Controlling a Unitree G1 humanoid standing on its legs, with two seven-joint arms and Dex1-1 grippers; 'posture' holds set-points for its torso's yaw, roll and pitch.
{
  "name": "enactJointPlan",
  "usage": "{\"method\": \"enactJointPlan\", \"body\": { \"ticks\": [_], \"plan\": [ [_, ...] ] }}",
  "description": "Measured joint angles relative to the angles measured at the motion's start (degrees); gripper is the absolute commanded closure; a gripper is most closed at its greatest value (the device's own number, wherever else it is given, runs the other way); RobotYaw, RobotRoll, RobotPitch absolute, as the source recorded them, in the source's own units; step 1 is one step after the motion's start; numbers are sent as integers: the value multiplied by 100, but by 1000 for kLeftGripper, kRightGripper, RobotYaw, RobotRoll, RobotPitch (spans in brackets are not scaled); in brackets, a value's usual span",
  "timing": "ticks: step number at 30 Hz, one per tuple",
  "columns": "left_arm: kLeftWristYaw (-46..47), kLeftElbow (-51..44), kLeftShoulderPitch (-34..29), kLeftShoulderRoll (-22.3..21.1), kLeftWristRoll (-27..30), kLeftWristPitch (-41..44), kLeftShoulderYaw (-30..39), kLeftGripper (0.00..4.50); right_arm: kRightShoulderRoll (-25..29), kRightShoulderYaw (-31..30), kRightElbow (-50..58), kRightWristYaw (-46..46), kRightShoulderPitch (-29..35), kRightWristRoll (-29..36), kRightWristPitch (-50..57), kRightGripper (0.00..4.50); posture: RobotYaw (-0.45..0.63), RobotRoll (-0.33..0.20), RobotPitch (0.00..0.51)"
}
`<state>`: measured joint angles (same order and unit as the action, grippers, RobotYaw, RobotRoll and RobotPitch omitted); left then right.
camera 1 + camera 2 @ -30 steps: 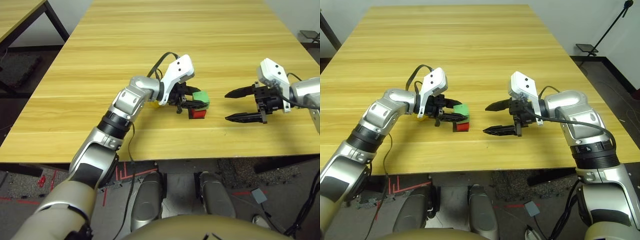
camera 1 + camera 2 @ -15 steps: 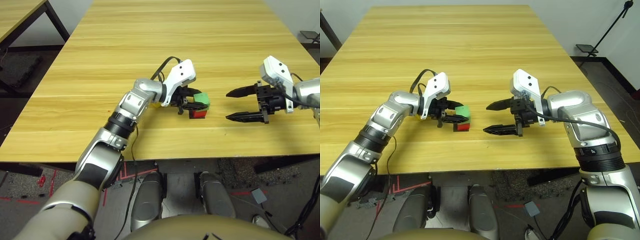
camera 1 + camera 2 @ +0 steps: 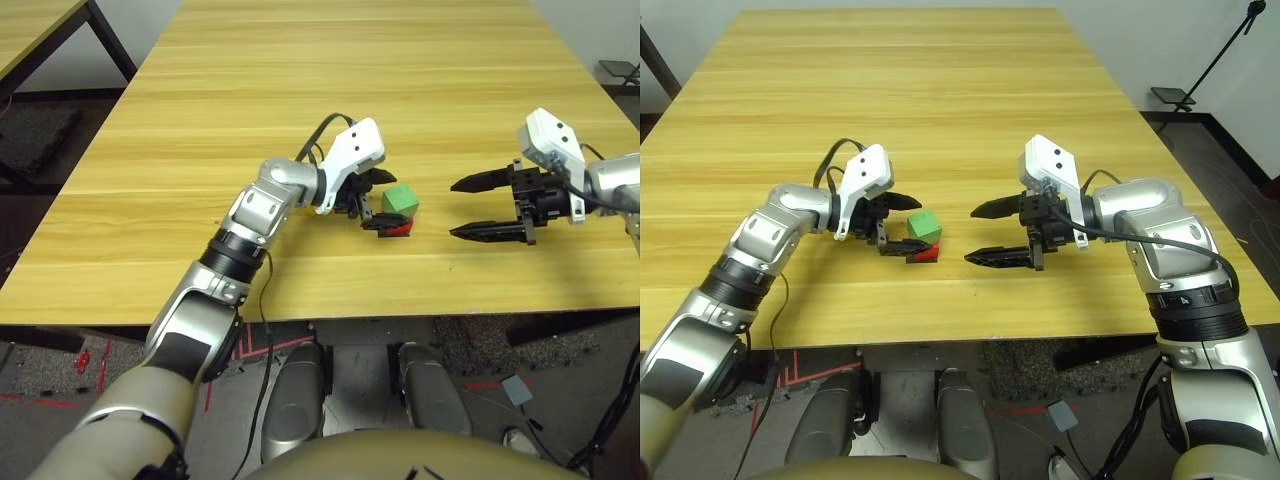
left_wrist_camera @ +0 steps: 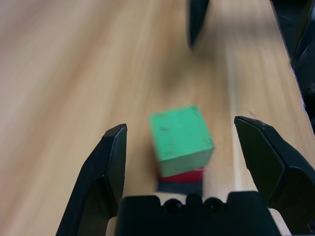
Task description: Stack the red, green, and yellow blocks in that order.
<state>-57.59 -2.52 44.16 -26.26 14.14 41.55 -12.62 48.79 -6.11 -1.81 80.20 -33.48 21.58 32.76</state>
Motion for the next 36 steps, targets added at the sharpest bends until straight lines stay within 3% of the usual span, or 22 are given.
{"method": "enactJointPlan", "body": {
  "ticks": [4,9,14,20,36],
  "plan": [
    [307,-649,11,-682,73,939,398,26,-7,-1,-88,8,-22,-2,-27,0,191,-85,96],
    [643,-346,-5,-1328,-220,1321,344,26,-106,-6,-158,16,-158,-2,-79,0,184,-91,94],
    [805,420,-35,-1099,-454,1041,6,26,-183,-23,-167,17,-207,-3,-81,0,162,-97,92],
    [831,648,-99,-798,-494,823,-140,26,-122,-18,-123,4,-171,-2,-44,0,140,-102,93],
    [867,1538,-489,-750,-901,-79,-315,26,-70,13,183,-140,-5,163,182,0,128,-109,99]
  ]
}}
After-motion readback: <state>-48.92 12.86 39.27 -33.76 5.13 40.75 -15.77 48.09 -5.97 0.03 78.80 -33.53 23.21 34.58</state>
